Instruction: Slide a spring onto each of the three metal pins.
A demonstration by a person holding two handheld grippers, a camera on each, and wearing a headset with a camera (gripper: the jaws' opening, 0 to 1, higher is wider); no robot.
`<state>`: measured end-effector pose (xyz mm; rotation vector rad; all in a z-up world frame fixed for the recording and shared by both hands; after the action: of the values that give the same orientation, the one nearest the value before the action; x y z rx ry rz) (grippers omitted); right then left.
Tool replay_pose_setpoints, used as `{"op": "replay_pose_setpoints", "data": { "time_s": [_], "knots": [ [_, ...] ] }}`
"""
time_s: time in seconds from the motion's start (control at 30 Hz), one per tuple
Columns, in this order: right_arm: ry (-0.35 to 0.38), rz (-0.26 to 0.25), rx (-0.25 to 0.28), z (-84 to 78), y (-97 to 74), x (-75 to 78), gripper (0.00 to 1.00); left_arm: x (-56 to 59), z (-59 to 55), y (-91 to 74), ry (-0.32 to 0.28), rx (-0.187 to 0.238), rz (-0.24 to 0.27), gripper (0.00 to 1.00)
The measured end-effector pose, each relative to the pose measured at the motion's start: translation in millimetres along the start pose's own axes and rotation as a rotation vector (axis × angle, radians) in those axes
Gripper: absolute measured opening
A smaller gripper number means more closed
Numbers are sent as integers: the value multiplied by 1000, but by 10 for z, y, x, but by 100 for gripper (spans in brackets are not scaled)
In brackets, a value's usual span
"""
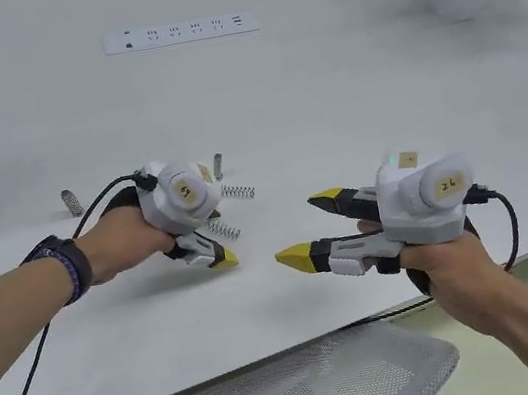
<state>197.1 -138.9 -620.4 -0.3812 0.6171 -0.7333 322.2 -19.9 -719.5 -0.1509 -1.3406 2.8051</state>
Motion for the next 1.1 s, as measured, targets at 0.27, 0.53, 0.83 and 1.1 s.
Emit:
{"op": "replay_pose_setpoints", "data": {
  "time_s": [0.27,0.53,0.83,1.1],
  "knots": [
    [-1,5,0,8,26,-3,58,-16,-136,-2,24,-21,21,24],
    [-6,9,-3,9,36,-12,58,-30,-191,-25,60,-23,79,4],
    [-6,6,5,25,9,-12,57,21,-168,-61,-1,-36,90,2],
    [-7,8,3,5,4,-30,57,92,-226,-153,-58,-45,95,2]
  ]
}}
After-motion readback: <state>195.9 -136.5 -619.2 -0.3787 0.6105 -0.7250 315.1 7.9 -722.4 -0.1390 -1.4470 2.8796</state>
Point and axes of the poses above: the centre of the closed fingertips' face, and the gripper's own axes: y roughly forward along the fingers, x roughly to its right, z roughly out of its top, the point moved 8 cm from there along -y, roughly backward along the fingers, and after that the axes turned 13 degrees about z, right-handed, at the moved point
